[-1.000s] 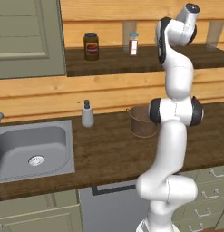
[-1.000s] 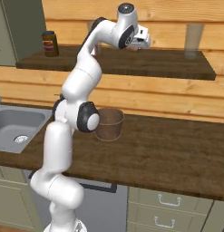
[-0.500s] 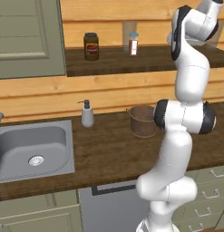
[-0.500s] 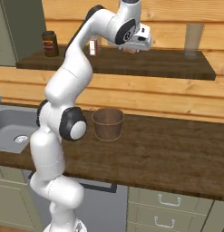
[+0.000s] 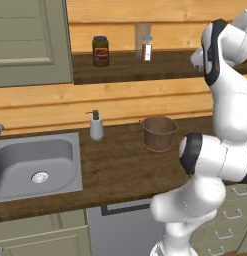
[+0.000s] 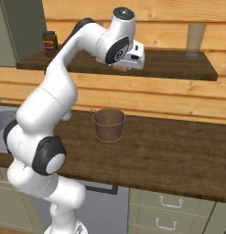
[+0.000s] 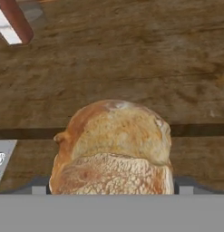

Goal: Open the cabinet, pick up the bread from the cabinet and place it in the basket. Then move the basket to the dining counter.

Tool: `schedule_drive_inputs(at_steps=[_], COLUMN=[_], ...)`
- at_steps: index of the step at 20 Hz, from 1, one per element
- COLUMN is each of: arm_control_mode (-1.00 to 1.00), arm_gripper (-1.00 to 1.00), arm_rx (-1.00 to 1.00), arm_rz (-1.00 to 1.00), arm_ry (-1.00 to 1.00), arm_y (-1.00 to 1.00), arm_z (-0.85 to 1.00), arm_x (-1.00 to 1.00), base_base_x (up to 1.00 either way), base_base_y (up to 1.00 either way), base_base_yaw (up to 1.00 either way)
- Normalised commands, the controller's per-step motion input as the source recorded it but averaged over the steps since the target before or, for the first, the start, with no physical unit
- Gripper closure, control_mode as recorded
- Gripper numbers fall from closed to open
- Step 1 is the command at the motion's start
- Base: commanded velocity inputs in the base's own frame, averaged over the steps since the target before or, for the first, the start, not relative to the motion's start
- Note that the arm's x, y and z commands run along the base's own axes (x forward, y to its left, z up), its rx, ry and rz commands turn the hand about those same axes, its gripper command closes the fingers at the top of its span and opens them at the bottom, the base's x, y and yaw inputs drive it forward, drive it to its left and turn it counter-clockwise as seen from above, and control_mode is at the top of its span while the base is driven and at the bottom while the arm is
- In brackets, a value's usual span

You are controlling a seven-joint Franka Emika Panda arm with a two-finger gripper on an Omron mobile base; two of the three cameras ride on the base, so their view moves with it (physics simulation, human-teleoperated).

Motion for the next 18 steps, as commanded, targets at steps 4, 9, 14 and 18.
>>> schedule_drive_inputs(at_steps=[4, 9, 14, 18], arm_control_mode=[-1.00, -1.00, -1.00, -1.00], arm_gripper=[1.00, 1.00, 1.00, 1.00], arm_rx=[0.00, 0.09, 0.13, 0.04], arm_rz=[0.00, -0.01, 0.00, 0.00], arm_ry=[-0.17, 0.04, 0.12, 0.01], arm_y=[0.59, 0.10, 0.04, 0.01], arm_z=[-0.88, -0.68, -0.63, -0.26], arm_x=[-1.00, -0.74, -0.42, 0.53], base_base_x=[0.00, 0.00, 0.00, 0.00], base_base_y=[0.00, 0.00, 0.00, 0.00], base_base_yaw=[0.00, 0.00, 0.00, 0.00])
